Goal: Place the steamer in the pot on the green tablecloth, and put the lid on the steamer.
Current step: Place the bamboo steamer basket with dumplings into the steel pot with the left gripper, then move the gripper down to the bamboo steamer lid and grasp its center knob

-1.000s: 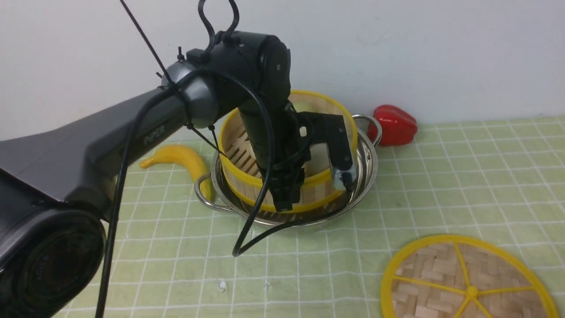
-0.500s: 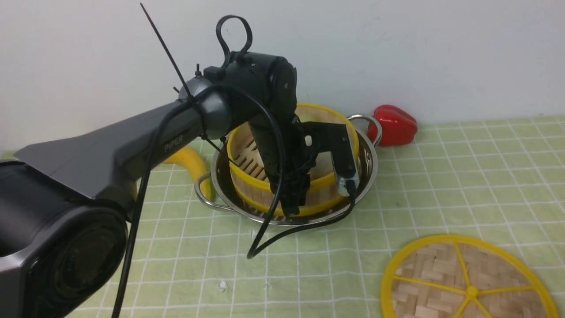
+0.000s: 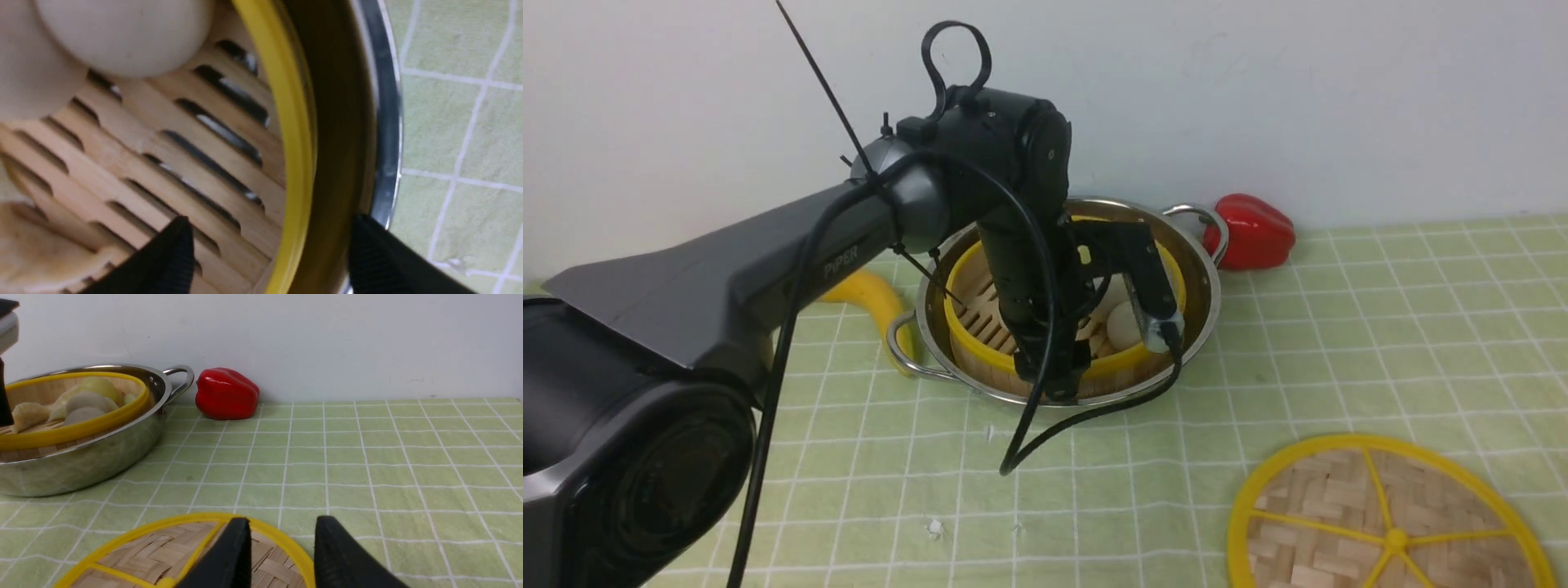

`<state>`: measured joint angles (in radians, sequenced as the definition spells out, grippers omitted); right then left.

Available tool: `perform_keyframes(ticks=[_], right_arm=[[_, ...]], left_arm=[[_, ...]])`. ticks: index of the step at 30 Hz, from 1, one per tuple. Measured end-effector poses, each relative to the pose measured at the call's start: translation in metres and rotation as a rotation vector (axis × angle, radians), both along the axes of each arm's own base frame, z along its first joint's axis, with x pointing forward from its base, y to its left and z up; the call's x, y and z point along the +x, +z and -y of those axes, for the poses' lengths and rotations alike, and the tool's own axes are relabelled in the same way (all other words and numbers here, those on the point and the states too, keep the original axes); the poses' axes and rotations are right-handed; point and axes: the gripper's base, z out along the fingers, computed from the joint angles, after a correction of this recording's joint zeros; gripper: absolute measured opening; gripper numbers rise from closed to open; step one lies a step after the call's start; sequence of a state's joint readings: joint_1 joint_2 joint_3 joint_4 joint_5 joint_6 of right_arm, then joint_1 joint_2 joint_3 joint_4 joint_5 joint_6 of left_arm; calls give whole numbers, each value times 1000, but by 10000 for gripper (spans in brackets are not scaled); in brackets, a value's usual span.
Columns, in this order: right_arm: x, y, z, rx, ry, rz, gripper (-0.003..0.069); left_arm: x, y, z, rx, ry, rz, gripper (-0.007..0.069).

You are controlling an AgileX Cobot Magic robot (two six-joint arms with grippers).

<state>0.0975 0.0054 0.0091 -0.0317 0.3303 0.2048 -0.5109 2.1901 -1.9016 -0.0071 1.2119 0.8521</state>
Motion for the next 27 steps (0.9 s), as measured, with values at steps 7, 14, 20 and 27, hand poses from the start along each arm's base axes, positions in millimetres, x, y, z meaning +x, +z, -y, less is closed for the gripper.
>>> perform_keyframes(ticks=[7, 14, 20, 27], right_arm=[[0, 0, 0, 0, 0, 0, 240], [0, 0, 0, 0, 0, 0, 240], [0, 0, 0, 0, 0, 0, 240], [0, 0, 0, 0, 0, 0, 240]], left_arm=[[9, 63, -7, -23, 147, 204, 493], [-3, 171, -29, -171, 452, 511, 288], [-55, 262, -62, -386, 624, 671, -13], [-97, 308, -86, -509, 675, 751, -22]])
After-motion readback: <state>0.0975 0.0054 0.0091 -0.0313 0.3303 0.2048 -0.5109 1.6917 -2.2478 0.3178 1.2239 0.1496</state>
